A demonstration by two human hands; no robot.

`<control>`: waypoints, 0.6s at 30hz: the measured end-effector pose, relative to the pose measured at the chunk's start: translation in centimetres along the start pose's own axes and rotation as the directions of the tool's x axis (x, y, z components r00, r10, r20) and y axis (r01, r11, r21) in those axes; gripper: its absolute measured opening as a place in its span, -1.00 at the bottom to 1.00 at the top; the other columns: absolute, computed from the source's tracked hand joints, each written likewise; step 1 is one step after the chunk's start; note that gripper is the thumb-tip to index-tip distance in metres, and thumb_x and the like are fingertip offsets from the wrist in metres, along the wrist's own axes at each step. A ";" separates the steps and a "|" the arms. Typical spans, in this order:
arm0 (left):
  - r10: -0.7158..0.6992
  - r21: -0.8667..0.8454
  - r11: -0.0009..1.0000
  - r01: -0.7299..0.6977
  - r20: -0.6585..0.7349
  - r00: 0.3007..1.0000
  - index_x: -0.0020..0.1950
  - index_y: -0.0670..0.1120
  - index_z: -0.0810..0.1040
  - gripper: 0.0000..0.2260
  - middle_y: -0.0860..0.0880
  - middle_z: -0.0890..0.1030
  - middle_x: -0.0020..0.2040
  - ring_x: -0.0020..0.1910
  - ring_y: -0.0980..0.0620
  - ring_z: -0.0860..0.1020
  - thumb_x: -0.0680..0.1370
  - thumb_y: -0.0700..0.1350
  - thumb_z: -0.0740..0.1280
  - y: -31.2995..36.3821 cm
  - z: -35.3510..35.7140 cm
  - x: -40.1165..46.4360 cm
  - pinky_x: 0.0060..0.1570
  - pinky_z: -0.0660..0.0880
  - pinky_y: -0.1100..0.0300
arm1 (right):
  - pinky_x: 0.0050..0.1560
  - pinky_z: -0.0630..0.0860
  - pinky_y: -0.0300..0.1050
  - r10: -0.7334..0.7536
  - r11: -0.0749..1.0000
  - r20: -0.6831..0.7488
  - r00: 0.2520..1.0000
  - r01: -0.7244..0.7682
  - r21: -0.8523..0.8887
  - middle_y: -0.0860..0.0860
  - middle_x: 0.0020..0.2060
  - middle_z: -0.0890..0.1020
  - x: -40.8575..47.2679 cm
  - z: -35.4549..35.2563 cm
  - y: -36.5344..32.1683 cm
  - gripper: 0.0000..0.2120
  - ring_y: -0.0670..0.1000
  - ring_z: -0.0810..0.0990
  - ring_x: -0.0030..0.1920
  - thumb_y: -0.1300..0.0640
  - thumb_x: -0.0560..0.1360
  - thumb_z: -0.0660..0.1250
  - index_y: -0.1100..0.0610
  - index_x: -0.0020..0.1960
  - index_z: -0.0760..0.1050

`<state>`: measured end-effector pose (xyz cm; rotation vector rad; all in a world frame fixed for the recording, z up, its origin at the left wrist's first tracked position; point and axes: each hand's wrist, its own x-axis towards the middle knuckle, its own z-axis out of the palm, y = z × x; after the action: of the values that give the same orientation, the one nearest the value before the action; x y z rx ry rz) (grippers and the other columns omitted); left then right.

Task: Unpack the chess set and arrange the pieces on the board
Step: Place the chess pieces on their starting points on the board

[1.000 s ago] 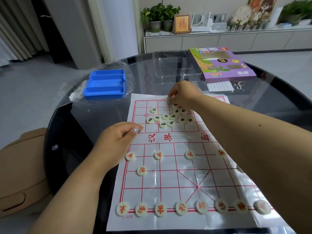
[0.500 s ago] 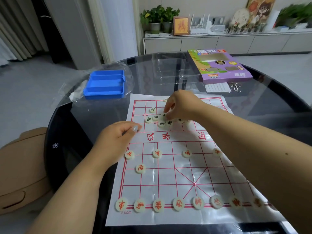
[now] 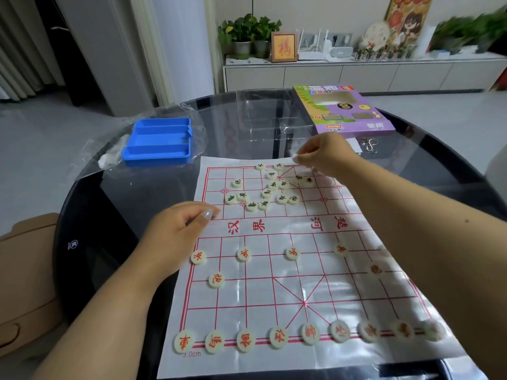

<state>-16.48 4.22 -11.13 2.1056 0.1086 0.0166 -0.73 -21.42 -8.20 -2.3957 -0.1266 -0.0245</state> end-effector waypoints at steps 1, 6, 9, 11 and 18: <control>0.002 -0.003 1.000 -0.002 0.002 1.000 0.00 0.14 0.60 -0.85 0.24 0.58 -0.03 -0.13 0.29 0.61 0.59 0.00 0.23 0.0 0.0 0.0 -0.37 0.50 0.44 | -0.13 0.57 -0.06 0.024 1.000 -0.002 1.000 -0.024 -0.016 0.10 -0.21 0.67 0.3 -0.1 0.6 -0.82 0.01 0.56 -0.27 0.08 0.42 0.45 0.18 -0.06 0.66; 0.007 0.008 1.000 -0.007 -0.005 1.000 -0.03 0.17 0.59 -0.86 0.23 0.58 -0.04 -0.14 0.33 0.59 0.59 0.00 0.23 0.0 0.0 0.0 -0.36 0.49 0.45 | -0.10 0.53 -0.10 0.010 0.993 0.001 1.000 -0.009 -0.120 0.04 -0.18 0.64 1.0 0.4 1.8 -0.85 0.02 0.56 -0.16 0.10 0.44 0.43 0.12 -0.02 0.65; 0.005 -0.001 1.000 -0.005 -0.005 1.000 -0.03 0.17 0.59 -0.85 0.23 0.59 -0.03 -0.13 0.36 0.59 0.59 -0.01 0.24 0.0 0.1 0.1 -0.35 0.49 0.45 | -0.05 0.58 -0.05 -0.009 0.988 0.020 1.000 0.012 -0.151 0.00 -0.15 0.65 1.3 0.9 1.7 -0.86 0.03 0.60 -0.12 0.10 0.43 0.40 0.06 -0.02 0.65; 0.007 0.000 1.000 -0.007 -0.006 1.000 -0.02 0.16 0.60 -0.85 0.24 0.59 -0.04 -0.13 0.42 0.56 0.59 -0.02 0.24 -0.1 0.1 0.1 -0.36 0.48 0.47 | -0.03 0.61 -0.01 -0.011 0.987 0.033 0.999 0.017 -0.158 -0.04 -0.18 0.65 1.4 1.2 1.7 -0.85 0.03 0.61 -0.12 0.11 0.41 0.40 0.02 -0.03 0.65; 0.015 0.021 1.000 -0.015 -0.011 1.000 0.02 0.13 0.60 -0.85 0.26 0.56 -0.01 -0.14 0.43 0.55 0.60 -0.02 0.23 -0.2 0.1 0.2 -0.37 0.45 0.52 | -0.25 0.40 -0.24 -0.008 0.980 0.062 0.998 0.020 -0.200 -0.08 -0.16 0.61 1.7 1.4 1.7 -0.81 -0.03 0.56 -0.16 0.01 0.41 0.44 -0.01 0.02 0.62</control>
<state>-16.26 4.24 -11.36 2.1271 0.1005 0.0367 1.07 -21.56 -10.30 -2.5980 -0.1769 0.0303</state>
